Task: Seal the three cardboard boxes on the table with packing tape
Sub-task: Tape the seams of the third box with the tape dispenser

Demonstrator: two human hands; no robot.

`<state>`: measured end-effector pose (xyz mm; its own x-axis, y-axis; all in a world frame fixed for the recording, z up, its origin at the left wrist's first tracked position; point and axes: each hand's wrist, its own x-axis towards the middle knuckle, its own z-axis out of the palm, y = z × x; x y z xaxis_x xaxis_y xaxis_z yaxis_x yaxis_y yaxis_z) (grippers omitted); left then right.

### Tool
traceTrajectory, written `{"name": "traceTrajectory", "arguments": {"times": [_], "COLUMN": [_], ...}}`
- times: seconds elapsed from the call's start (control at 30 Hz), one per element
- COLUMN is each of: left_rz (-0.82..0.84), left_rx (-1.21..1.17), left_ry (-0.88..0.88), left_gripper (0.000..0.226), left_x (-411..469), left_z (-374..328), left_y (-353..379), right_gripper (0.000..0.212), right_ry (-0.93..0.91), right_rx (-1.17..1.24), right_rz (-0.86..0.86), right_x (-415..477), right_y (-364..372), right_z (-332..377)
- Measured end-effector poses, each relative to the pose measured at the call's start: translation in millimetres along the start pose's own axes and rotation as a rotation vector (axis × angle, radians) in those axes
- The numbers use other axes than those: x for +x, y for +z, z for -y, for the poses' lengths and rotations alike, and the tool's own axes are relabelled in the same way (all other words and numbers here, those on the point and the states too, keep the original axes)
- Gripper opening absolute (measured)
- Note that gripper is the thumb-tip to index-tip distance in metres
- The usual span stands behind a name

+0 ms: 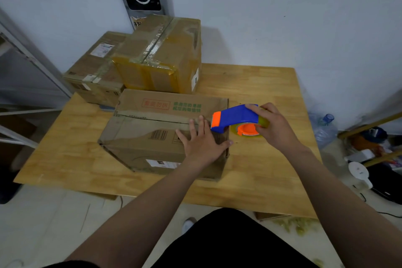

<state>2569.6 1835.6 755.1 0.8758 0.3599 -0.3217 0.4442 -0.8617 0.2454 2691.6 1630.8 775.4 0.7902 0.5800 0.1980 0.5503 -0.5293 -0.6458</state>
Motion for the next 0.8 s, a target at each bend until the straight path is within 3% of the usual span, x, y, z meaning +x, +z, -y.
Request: {"name": "traceTrajectory", "arguments": {"times": [0.13,0.27,0.8], "left_rz": [-0.028,-0.108,-0.204], "left_rx": [-0.072,0.006,0.086], "left_ry": [-0.057,-0.062,-0.136], "left_gripper": [0.112,0.099,0.088], "left_x": [0,-2,1], "left_z": [-10,-13,-33], "left_y": [-1,7,24], "right_gripper": [0.09,0.09,0.083], "right_ry": [-0.051,-0.113,-0.233], "right_rx": [0.016,0.041,0.03], "right_rz": [0.026,-0.001,0.102], "right_x": [1,1,11], "right_y": [-9,-26,-44], "right_z": [-4,-8,-35]}}
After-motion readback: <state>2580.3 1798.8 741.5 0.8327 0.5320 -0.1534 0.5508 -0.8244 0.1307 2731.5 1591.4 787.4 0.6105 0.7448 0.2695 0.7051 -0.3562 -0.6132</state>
